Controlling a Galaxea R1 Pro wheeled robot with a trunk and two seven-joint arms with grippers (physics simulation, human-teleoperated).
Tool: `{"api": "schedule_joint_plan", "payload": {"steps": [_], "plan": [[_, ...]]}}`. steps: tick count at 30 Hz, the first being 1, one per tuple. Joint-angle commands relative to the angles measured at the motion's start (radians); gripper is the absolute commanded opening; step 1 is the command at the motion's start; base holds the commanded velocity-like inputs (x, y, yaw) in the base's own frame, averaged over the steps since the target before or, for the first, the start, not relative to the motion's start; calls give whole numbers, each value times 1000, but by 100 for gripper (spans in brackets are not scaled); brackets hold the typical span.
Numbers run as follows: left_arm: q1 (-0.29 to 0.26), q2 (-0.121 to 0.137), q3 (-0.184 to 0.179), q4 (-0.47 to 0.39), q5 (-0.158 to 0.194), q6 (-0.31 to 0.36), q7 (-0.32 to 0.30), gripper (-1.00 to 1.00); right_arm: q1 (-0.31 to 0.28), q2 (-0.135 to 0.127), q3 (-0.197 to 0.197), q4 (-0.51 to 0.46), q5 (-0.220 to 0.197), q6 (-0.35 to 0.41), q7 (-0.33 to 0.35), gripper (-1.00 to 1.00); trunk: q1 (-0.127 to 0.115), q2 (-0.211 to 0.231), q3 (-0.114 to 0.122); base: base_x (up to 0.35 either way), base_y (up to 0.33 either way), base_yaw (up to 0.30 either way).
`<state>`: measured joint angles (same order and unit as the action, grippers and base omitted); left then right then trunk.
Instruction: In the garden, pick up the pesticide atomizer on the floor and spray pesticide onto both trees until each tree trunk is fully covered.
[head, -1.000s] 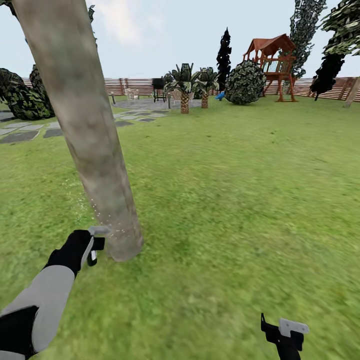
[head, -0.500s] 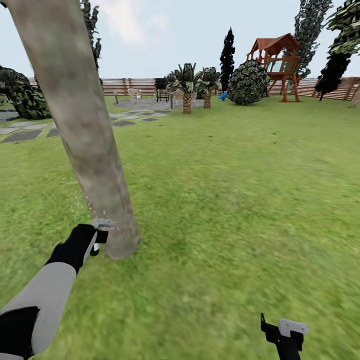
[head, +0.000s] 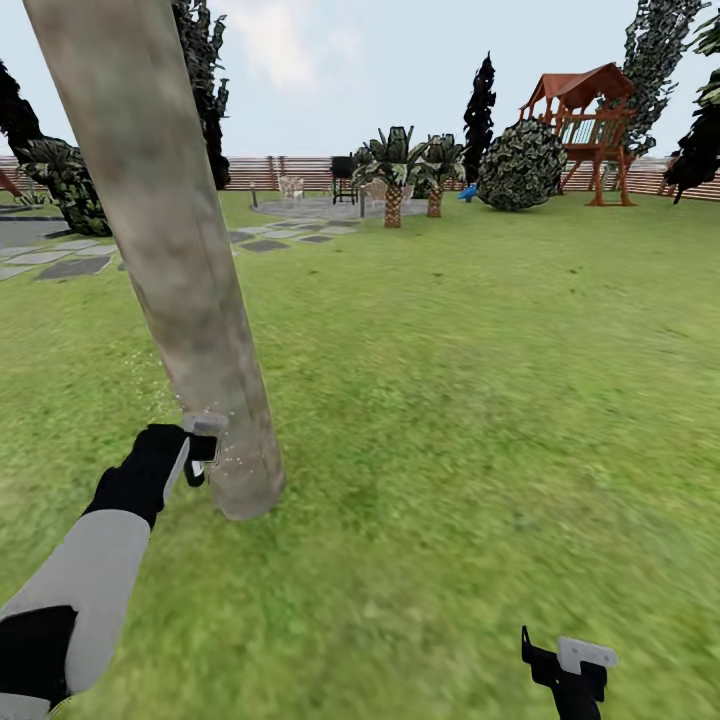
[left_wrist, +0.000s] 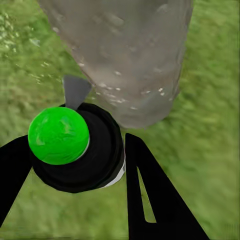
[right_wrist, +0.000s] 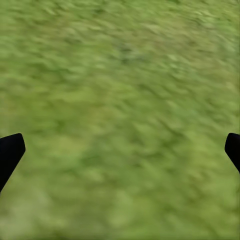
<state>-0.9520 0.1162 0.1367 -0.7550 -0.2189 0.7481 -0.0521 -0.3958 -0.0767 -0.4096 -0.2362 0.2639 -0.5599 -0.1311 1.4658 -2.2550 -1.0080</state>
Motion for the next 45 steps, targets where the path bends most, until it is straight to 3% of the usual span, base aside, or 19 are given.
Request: {"api": "schedule_joint_plan", "payload": {"steps": [1, 3, 6, 21, 26, 33, 45], "plan": [[-2, 17, 0, -13, 2, 16, -27, -100, 0, 0, 0, 0, 0, 0, 0, 100, 0, 0, 0, 0, 0, 0], [-1, 59, 0, -36, 1, 25, -118, -100, 0, 0, 0, 0, 1, 1, 1, 100, 0, 0, 0, 0, 0, 0], [-4, 79, -6, -48, -9, 28, -184, -100, 0, 0, 0, 0, 1, 1, 0, 100, 0, 0, 0, 0, 0, 125], [-7, 81, -10, -86, -15, 33, -184, -100, 0, -2, 0, 0, 1, 1, 1, 100, 0, 0, 0, 79, -132, 109], [1, 75, -10, -120, -53, 56, -184, -100, 0, -2, 0, 0, 1, 0, 1, 100, 0, 0, 0, 88, -259, 0], [4, 76, -9, -121, -56, 57, -185, -100, 0, -2, 0, 0, 1, 0, 1, 100, 0, 0, 0, 3, -275, 14], [-2, 81, -3, -121, -57, 57, -184, -100, 0, -1, 0, 0, 1, 0, 1, 100, 0, 0, 0, 0, -276, 256]]}}
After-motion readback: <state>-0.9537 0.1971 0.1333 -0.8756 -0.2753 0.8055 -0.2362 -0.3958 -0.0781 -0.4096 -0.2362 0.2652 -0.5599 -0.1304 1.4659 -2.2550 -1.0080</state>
